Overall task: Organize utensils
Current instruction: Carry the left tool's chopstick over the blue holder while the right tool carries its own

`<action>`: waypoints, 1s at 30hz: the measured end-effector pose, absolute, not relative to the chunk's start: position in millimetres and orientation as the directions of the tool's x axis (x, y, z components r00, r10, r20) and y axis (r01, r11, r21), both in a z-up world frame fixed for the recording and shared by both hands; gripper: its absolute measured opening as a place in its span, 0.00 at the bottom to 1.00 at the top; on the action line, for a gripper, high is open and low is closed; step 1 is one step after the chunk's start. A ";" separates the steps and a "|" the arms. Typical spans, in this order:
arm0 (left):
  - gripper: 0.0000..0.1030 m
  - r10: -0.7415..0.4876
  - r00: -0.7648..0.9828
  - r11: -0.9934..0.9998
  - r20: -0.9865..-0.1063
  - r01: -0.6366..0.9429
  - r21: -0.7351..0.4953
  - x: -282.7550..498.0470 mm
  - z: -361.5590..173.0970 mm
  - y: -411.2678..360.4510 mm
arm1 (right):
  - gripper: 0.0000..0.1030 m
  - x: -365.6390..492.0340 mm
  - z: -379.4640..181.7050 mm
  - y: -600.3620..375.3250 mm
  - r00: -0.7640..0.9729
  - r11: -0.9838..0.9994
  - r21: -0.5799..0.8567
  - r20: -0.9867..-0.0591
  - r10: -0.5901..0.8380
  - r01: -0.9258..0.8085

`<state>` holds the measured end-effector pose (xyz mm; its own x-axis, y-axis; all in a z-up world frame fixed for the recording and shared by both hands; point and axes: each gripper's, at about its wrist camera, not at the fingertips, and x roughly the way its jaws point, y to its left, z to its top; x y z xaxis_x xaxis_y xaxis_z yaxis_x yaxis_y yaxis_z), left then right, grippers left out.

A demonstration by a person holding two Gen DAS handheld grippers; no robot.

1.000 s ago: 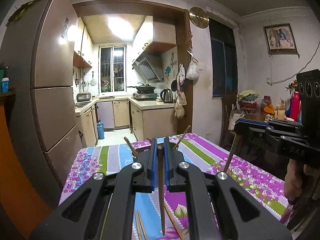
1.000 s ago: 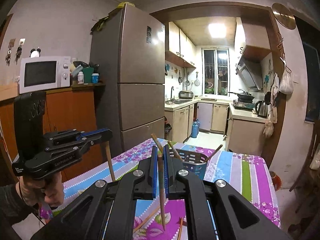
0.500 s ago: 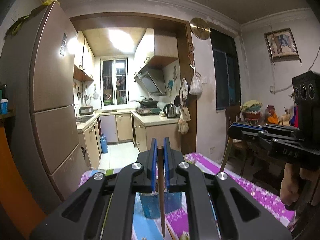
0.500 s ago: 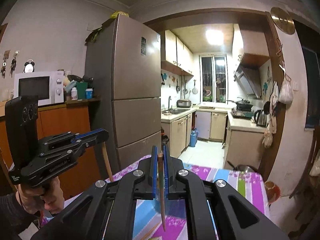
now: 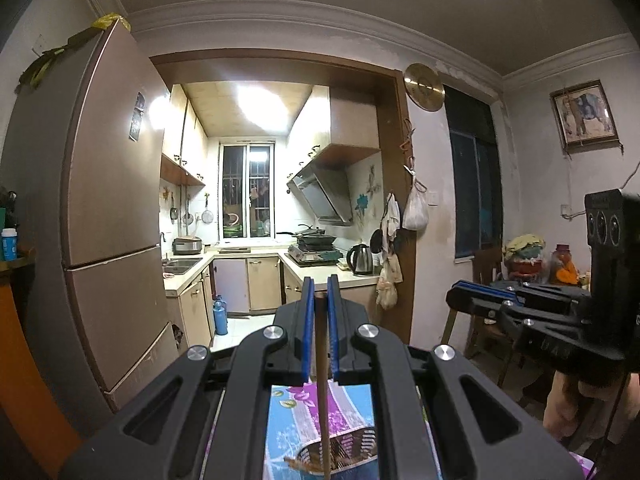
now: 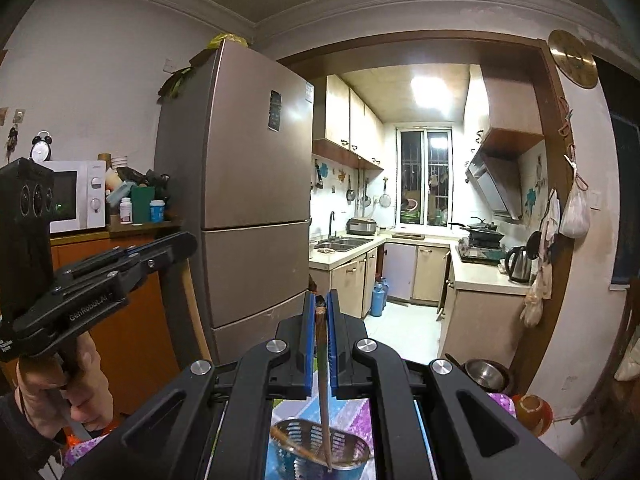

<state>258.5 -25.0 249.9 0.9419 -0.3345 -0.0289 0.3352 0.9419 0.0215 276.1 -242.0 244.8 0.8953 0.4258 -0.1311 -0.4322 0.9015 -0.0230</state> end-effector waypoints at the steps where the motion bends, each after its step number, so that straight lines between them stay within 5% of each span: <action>1: 0.05 -0.329 0.944 0.944 -0.033 0.330 0.023 266.1 248.7 -27.7 | 0.07 280.9 244.4 -241.5 0.894 0.901 -0.022 -0.132 0.427 -0.434; 30: 0.05 -0.313 0.938 0.950 -0.148 0.312 -0.031 357.3 187.3 -42.5 | 0.07 369.5 172.9 -243.6 0.866 0.893 0.055 -0.223 0.447 -0.447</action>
